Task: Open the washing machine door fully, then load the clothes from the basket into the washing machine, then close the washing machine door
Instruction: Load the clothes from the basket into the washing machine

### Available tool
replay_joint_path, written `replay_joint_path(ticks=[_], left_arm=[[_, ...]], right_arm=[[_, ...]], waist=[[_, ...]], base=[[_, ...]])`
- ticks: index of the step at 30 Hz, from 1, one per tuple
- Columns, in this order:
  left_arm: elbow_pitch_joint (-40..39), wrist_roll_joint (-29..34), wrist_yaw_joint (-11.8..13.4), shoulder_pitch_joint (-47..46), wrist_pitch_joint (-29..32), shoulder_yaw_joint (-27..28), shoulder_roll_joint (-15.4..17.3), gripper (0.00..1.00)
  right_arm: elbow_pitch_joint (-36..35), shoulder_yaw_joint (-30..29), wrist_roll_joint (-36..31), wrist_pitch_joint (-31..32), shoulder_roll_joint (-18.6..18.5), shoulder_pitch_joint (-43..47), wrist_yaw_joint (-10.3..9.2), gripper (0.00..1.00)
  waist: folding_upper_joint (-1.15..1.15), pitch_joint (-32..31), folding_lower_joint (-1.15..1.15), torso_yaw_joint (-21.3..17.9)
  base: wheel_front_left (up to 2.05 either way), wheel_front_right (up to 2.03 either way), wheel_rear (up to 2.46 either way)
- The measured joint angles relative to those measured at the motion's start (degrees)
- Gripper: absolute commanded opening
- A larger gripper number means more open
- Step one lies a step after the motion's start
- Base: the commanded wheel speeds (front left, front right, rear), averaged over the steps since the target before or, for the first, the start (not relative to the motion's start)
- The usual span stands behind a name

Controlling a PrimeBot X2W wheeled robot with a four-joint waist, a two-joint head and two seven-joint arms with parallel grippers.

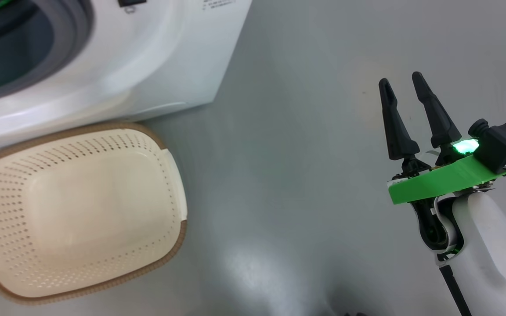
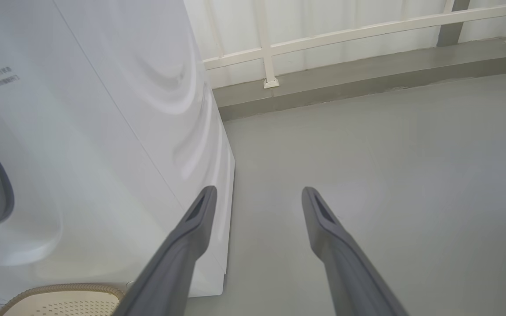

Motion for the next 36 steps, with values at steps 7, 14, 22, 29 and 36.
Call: replay_joint_path(ticks=[7, 14, 22, 29, 36], left_arm=[[-2.0, -2.8, 0.0, 7.6, -4.1, -2.2, -2.2, 1.00], [-4.8, -5.2, 0.0, 15.5, -8.8, -3.3, -4.4, 1.00], [-13.5, -4.9, 0.7, 27.9, -10.8, -1.8, -5.6, 1.00], [-27.1, 2.3, 4.5, 40.1, -11.1, 3.5, -7.5, 1.00], [-36.9, 7.7, 6.9, 49.7, -11.1, 7.5, -8.6, 1.00]], right_arm=[[1.2, 0.5, 0.0, 0.0, -0.6, 0.2, 0.00, 1.00], [2.4, 0.6, 0.2, 0.0, -1.8, 1.0, 0.00, 1.00], [3.3, -0.4, 0.3, 0.0, -2.5, 5.9, 0.00, 1.00], [3.6, -0.9, 0.3, 0.0, -3.1, 7.9, 0.00, 1.00], [3.8, -0.9, 0.3, 0.0, -3.5, 9.3, 0.00, 1.00]], waist=[[0.00, -4.3, 0.00, 1.8], [0.00, -9.5, 0.00, 3.7], [0.00, -16.8, 0.00, 6.3], [0.00, -21.6, 0.00, 8.6], [0.00, -25.0, 0.00, 11.2]], base=[[0.00, 0.00, 0.00], [0.00, 0.00, 0.00], [0.00, 0.00, 0.00], [0.00, 0.00, 0.00], [0.00, 0.00, 0.00]])
